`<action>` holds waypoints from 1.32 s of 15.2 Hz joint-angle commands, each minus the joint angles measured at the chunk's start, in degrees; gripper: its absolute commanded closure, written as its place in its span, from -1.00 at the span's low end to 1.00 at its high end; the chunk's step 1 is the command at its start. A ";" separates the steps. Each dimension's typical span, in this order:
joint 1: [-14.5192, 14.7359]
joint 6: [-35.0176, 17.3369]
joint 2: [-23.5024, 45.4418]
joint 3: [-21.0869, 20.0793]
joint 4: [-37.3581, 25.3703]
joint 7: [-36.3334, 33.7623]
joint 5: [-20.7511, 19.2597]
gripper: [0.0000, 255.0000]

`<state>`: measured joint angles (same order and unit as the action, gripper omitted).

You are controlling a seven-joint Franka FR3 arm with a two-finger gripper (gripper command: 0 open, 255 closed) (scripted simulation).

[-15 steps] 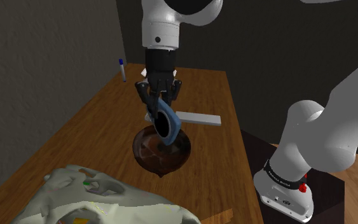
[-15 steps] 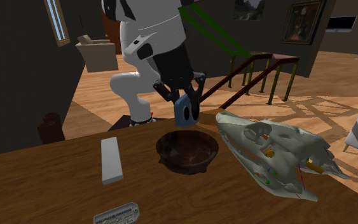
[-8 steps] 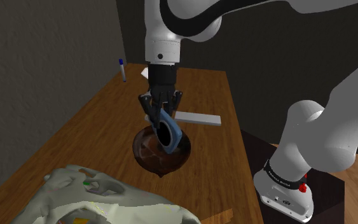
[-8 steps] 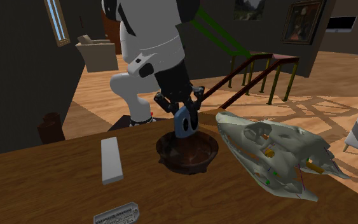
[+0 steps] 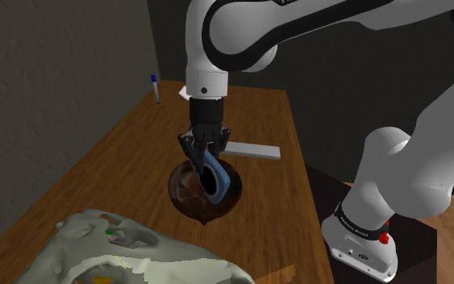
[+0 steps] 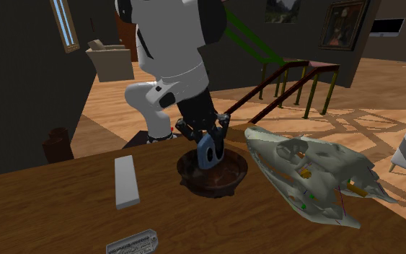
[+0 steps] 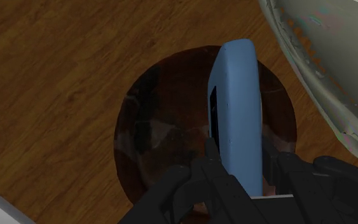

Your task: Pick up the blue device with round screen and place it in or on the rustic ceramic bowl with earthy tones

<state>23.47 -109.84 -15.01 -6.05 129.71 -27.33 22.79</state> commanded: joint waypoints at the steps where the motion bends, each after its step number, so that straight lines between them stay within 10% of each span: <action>1: 0.04 -0.29 0.03 -0.05 0.21 0.03 0.06 1.00; 6: 0.04 -0.29 0.03 -0.05 0.20 0.03 0.06 1.00; 7: 0.04 -0.29 0.03 -0.06 0.20 0.03 0.07 -1.00; 20: -1.00 6.91 -0.83 1.52 -5.82 -0.47 -1.34 -1.00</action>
<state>22.50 -103.07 -15.84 -4.58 123.99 -27.82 21.48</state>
